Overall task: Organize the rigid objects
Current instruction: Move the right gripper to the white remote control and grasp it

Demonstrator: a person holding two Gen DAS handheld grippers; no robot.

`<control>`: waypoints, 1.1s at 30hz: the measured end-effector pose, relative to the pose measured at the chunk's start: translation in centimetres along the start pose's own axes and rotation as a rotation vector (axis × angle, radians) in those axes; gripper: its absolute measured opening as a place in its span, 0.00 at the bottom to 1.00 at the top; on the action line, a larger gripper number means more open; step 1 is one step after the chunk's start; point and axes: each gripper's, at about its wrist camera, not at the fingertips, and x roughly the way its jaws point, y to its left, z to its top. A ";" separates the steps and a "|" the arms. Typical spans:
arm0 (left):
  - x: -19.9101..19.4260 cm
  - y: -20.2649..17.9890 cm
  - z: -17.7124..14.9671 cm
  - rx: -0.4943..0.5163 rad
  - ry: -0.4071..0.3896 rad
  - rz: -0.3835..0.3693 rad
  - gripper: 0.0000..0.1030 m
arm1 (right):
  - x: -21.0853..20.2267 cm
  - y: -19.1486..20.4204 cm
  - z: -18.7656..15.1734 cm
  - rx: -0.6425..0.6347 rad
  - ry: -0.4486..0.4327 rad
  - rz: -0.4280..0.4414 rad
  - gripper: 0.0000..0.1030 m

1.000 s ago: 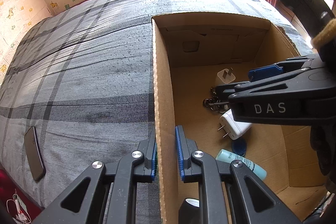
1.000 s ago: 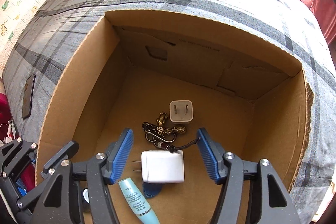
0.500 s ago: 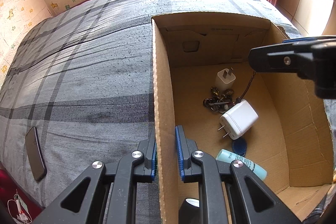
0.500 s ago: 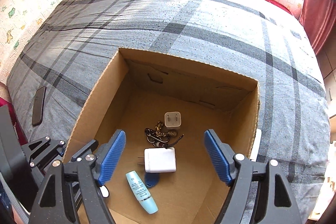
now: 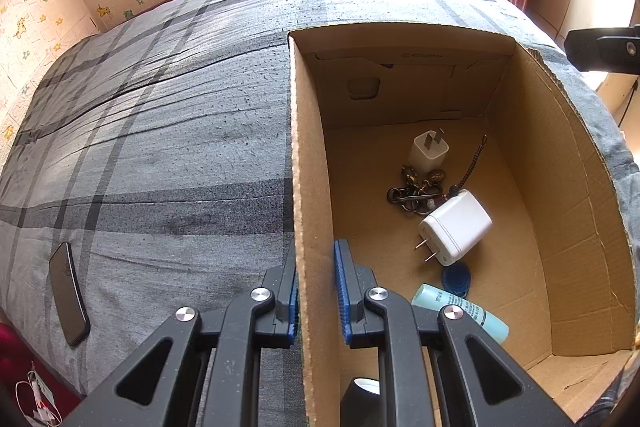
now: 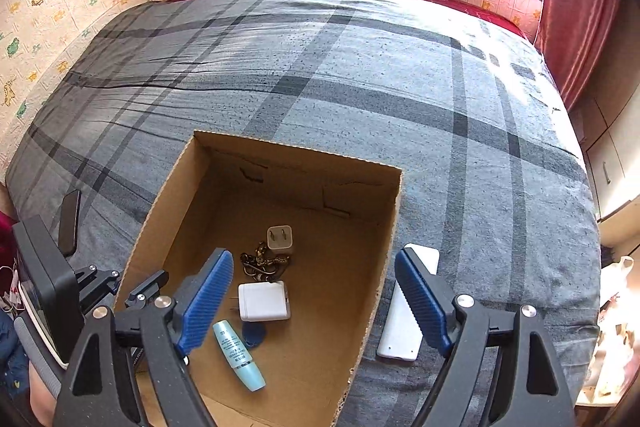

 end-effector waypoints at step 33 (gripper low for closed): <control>0.1 0.0 0.1 0.004 0.001 0.005 0.17 | 3.0 -12.4 -5.6 0.172 0.034 -0.131 1.00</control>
